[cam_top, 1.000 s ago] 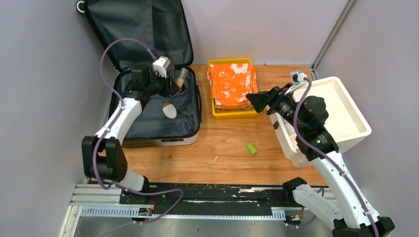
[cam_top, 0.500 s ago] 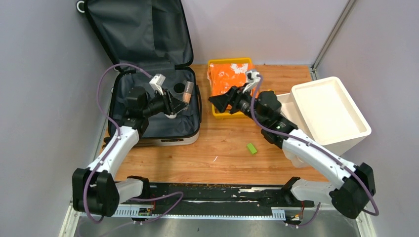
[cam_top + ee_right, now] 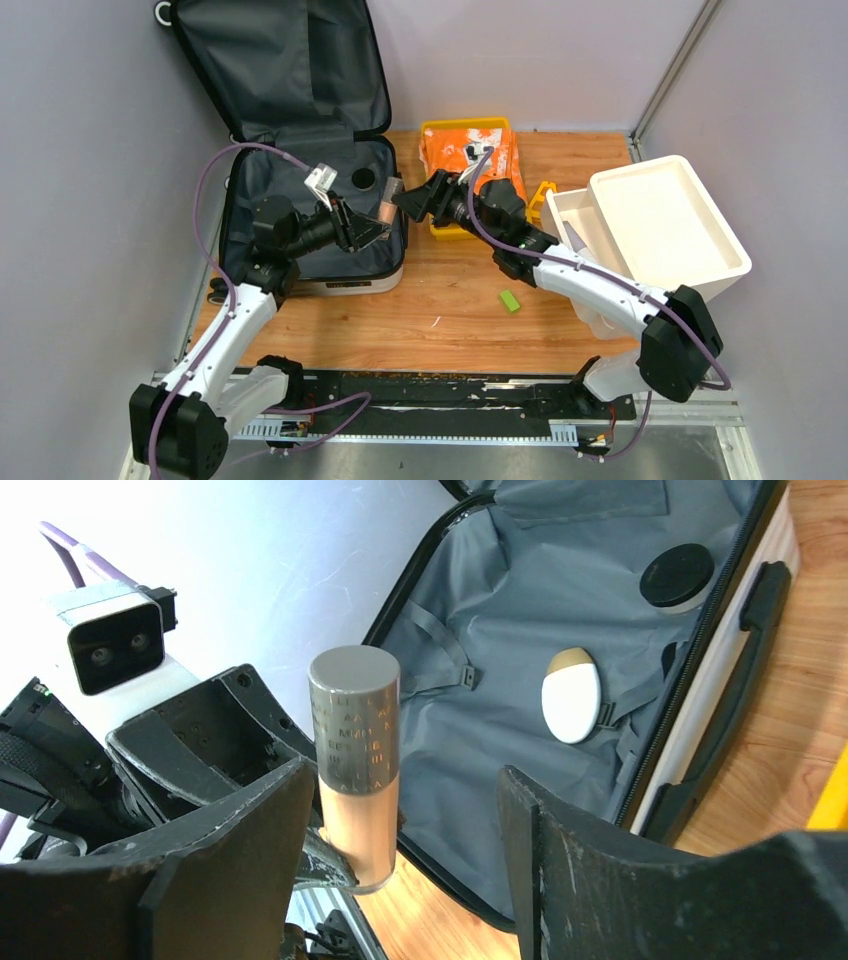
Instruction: Open, take out, and arrange the luggage
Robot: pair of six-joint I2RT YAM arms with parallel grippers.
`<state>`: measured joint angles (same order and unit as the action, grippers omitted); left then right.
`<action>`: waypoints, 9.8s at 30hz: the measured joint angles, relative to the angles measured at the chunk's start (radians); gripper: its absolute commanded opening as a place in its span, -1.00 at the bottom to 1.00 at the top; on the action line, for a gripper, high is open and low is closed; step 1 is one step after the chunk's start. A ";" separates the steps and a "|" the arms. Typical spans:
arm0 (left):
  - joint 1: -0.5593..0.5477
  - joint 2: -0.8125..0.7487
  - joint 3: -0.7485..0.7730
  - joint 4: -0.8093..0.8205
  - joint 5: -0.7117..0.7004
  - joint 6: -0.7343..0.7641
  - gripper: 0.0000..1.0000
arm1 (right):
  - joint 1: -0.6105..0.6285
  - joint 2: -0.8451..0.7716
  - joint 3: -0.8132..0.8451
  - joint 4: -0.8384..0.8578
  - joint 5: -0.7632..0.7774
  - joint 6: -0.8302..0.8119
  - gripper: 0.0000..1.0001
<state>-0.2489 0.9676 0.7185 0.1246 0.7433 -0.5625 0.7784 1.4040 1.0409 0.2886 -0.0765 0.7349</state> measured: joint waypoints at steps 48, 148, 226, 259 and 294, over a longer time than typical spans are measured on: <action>-0.013 -0.131 -0.005 -0.372 -0.175 0.364 1.00 | -0.134 -0.318 0.328 -0.725 0.220 -0.684 -0.83; -0.012 -0.175 0.069 -0.593 -0.338 0.414 1.00 | -0.396 -0.180 0.183 -1.279 0.680 -0.929 -0.38; -0.167 -0.278 0.070 -0.656 -0.346 0.465 1.00 | -0.190 -0.043 -0.141 -1.273 0.711 -1.640 0.08; -0.171 -0.291 0.070 -0.667 -0.361 0.481 1.00 | -0.328 -0.052 -0.129 -1.178 0.668 -1.825 -1.00; -0.171 -0.291 0.070 -0.668 -0.364 0.483 1.00 | -0.317 -0.039 -0.091 -1.258 0.662 -1.771 -0.22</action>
<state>-0.4194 0.6762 0.7883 -0.5430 0.3790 -0.0799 0.4610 1.3655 0.9497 -0.9695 0.5854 -1.0363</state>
